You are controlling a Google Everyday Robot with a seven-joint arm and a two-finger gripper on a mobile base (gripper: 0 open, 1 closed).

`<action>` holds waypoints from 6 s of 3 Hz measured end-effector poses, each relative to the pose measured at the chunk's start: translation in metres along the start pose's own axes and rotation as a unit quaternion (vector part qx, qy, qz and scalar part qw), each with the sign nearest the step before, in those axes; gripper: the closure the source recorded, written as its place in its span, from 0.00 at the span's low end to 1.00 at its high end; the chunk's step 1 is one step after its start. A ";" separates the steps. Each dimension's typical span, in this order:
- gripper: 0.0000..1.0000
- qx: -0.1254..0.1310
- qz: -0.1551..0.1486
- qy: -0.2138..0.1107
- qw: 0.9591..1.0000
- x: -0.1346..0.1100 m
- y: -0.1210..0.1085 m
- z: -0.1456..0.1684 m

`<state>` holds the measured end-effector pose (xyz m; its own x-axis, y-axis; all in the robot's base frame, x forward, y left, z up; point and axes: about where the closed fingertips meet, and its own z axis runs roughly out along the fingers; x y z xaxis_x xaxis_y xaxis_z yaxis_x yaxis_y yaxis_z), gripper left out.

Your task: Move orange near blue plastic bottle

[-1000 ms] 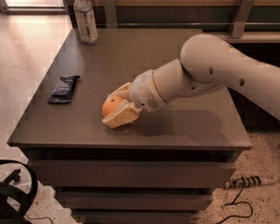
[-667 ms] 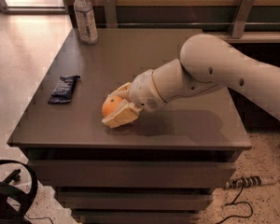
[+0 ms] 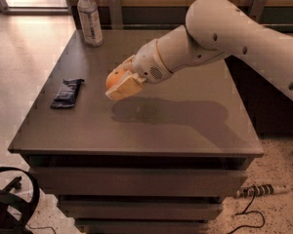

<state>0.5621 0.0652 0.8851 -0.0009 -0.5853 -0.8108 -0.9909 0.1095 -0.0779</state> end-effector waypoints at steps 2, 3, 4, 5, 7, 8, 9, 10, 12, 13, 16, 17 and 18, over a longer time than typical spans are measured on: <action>1.00 0.071 0.033 -0.014 0.997 -0.038 -0.104 -0.011; 1.00 0.115 0.054 -0.040 0.991 -0.048 -0.152 -0.014; 1.00 0.162 0.081 -0.050 0.982 -0.054 -0.195 -0.015; 1.00 0.162 0.081 -0.050 0.982 -0.054 -0.195 -0.015; 1.00 0.162 0.083 -0.005 0.983 -0.040 -0.222 0.026; 1.00 0.167 0.085 -0.008 0.982 -0.028 -0.251 0.053; 1.00 0.171 0.093 -0.020 0.981 -0.014 -0.271 0.072; 1.00 0.176 0.102 -0.021 0.979 -0.002 -0.282 0.082; 1.00 0.193 0.113 0.014 0.975 0.021 -0.297 0.101; 0.84 0.193 0.113 0.015 0.975 0.022 -0.298 0.102; 0.15 0.193 0.113 0.015 0.975 0.020 -0.298 0.101; 0.00 0.193 0.113 0.015 0.975 0.020 -0.298 0.101; 0.00 0.193 0.113 0.015 0.975 0.020 -0.298 0.101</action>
Offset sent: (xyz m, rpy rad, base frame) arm 0.1729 -0.0090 0.0708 0.0927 -0.0680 -0.3019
